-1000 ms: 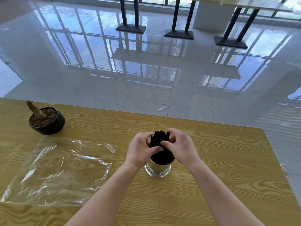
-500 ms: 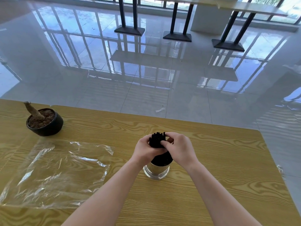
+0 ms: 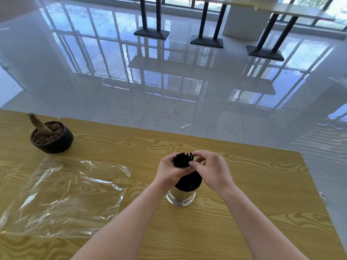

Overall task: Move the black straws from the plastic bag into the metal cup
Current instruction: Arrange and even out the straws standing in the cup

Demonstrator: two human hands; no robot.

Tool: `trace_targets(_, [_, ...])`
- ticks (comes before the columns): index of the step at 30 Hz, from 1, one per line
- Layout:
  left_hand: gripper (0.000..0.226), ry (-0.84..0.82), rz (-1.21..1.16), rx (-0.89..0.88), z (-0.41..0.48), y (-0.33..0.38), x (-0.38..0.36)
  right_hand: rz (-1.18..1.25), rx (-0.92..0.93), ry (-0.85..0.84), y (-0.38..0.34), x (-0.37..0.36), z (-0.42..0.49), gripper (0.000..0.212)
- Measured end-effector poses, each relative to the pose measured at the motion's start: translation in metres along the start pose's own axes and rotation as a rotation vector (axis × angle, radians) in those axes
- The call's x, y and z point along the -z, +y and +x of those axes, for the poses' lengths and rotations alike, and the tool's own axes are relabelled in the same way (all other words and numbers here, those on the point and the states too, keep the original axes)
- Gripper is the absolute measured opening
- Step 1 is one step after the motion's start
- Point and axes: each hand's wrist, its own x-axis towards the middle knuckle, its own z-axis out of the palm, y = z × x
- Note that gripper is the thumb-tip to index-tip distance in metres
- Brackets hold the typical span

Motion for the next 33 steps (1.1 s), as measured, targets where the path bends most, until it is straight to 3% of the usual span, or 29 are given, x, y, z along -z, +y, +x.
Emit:
trace_targets(5, [0.073,0.096,0.376,-0.131,-0.006,0.000,0.013,-0.020,0.078,0.000,0.001,0.008,0.003,0.037])
trace_targets(8, [0.083,0.144,0.561,-0.275,-0.015,-0.001,0.022,-0.062,0.122,0.005,-0.002,0.008,0.005,0.037])
trace_targets(15, [0.068,0.235,0.617,-0.280,-0.024,-0.005,0.024,-0.131,0.183,0.034,-0.010,0.005,0.011,0.018])
trace_targets(20, [0.063,0.223,0.573,-0.279,-0.027,-0.003,0.021,-0.012,0.177,0.092,-0.018,0.019,0.007,0.009])
trace_targets(25, [0.063,0.254,0.550,-0.285,-0.034,0.002,0.023,0.035,0.241,0.269,-0.033,0.064,0.003,0.004])
trace_targets(30, [0.015,0.505,0.524,-0.359,-0.051,0.018,0.018,0.216,0.245,0.471,-0.047,0.117,-0.007,0.005])
trace_targets(31, [0.006,0.501,0.512,-0.372,-0.054,0.022,0.015,0.265,0.245,0.516,-0.049,0.120,-0.009,0.007])
trace_targets(33, [0.021,0.372,0.426,-0.331,-0.059,0.031,0.004,0.377,0.246,0.587,-0.051,0.116,-0.015,0.009])
